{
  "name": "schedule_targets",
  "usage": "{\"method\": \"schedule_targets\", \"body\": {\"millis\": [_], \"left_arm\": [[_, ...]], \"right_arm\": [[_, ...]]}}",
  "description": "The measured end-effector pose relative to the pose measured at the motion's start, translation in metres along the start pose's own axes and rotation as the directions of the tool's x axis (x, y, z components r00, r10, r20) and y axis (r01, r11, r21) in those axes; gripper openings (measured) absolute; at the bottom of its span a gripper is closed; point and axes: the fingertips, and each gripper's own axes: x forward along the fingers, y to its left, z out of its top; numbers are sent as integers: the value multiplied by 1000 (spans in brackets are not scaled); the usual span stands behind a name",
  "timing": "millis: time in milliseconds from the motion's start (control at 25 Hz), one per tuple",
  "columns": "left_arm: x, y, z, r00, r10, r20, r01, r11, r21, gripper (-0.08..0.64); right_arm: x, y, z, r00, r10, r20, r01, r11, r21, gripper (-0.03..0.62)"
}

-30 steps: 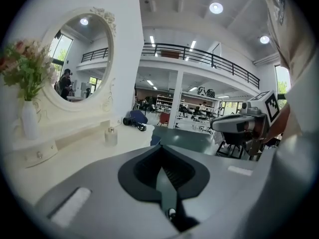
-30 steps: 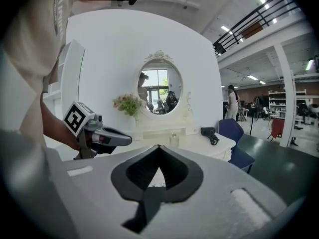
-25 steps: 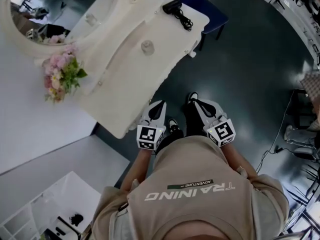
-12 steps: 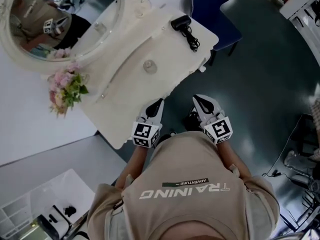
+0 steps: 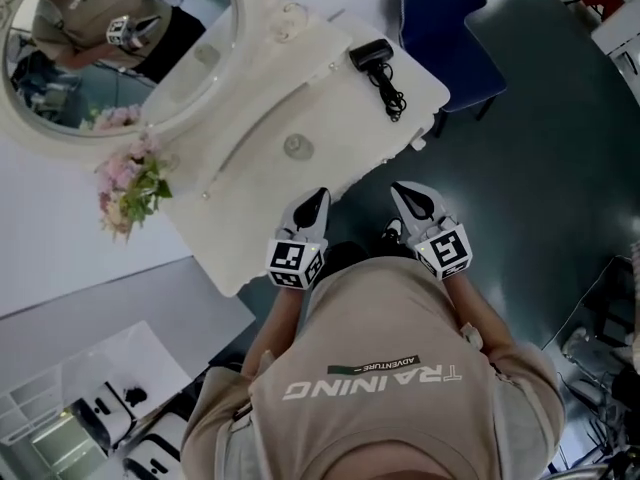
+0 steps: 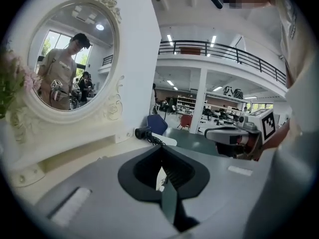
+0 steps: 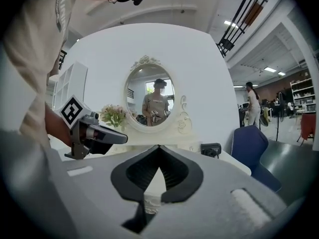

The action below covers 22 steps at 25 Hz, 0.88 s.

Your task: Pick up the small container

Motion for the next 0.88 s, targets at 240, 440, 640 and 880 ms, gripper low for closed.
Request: {"method": "schedule_targets", "body": {"millis": [240, 440, 640, 880], "left_arm": [[-8, 26, -15, 994, 90, -55, -90, 996, -8, 17], [-3, 44, -23, 990, 110, -89, -111, 994, -13, 17], [10, 60, -26, 989, 116, -90, -122, 991, -53, 17], [12, 94, -20, 989, 121, -83, -126, 991, -52, 17]], "right_arm": [[22, -5, -22, 998, 46, -35, -46, 999, 10, 3], [38, -1, -26, 995, 79, -57, -77, 996, 40, 3], [51, -14, -18, 993, 77, -84, -75, 997, 33, 3], [97, -8, 0, 987, 114, -117, -122, 990, -65, 3]]}}
